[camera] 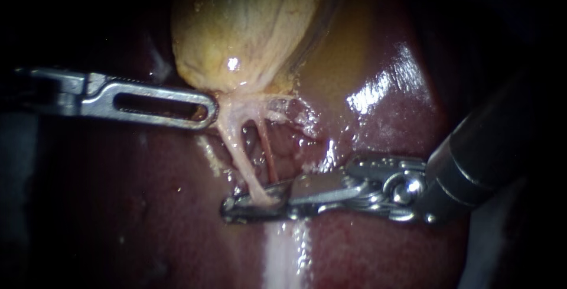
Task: Going back first clip left tube
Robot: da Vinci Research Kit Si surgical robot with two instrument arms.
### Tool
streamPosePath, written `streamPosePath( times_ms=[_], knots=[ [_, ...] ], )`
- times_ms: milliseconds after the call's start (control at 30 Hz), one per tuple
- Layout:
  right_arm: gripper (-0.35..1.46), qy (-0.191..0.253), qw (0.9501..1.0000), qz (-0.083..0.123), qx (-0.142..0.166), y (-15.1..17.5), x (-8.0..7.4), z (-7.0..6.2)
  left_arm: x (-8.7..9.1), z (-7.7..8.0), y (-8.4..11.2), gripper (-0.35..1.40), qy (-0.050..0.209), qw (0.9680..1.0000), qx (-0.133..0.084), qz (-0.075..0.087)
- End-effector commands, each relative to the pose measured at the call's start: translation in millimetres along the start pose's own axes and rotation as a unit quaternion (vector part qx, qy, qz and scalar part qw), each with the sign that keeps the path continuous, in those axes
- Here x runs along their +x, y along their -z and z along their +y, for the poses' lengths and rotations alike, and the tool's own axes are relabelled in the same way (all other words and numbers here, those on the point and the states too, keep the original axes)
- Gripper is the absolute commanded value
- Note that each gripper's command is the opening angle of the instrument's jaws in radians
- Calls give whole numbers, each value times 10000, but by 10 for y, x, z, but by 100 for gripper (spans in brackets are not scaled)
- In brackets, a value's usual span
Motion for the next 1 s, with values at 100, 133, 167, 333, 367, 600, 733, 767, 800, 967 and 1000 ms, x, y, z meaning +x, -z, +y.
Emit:
streamPosePath(
  times_ms=[100, 133, 167, 333, 367, 600, 733, 767, 800, 967, 1000],
  knots=[
    [-35, 3, 10000, -2, 1, 0, -1, 0, 0, 0, 0, -35, -1, 10000, -3, -1],
    [-35, 3, 10000, -2, 1, 0, -1, 0, 0, 0, 0, -35, -1, 10000, -3, -1],
    [-35, 4, 10000, -2, 2, 0, -1, 0, 0, 0, 0, -35, -1, 10000, -3, -1],
    [-35, -17, 10000, -70, 51, -2, -4, 0, 0, 0, 0, -35, -1, 10000, -3, -1],
    [-26, -9, 9999, -102, 70, -4, -6, 0, 0, 0, 0, -35, -1, 10000, -3, -1],
    [49, 1111, 9937, 100, -101, -28, -2, 2, 0, 0, 1, -35, -1, 10000, -4, -2],
    [49, 1352, 9906, 115, -145, -24, 3, 1, 0, 0, 1, -35, -1, 10000, -3, -2],
    [49, 1375, 9903, 122, -159, -23, 4, 1, -1, 0, 1, -35, -1, 10000, -3, -2],
    [49, 1396, 9900, 143, -168, -22, 6, 2, -1, 0, 1, -35, -1, 10000, -3, -2],
    [49, 1466, 9889, 176, -166, -16, 10, 0, -1, 0, 1, -35, -1, 10000, -3, -2],
    [49, 1465, 9889, 175, -161, -15, 10, -1, -1, 0, 1, -35, -1, 10000, -3, -2]
  ],
)
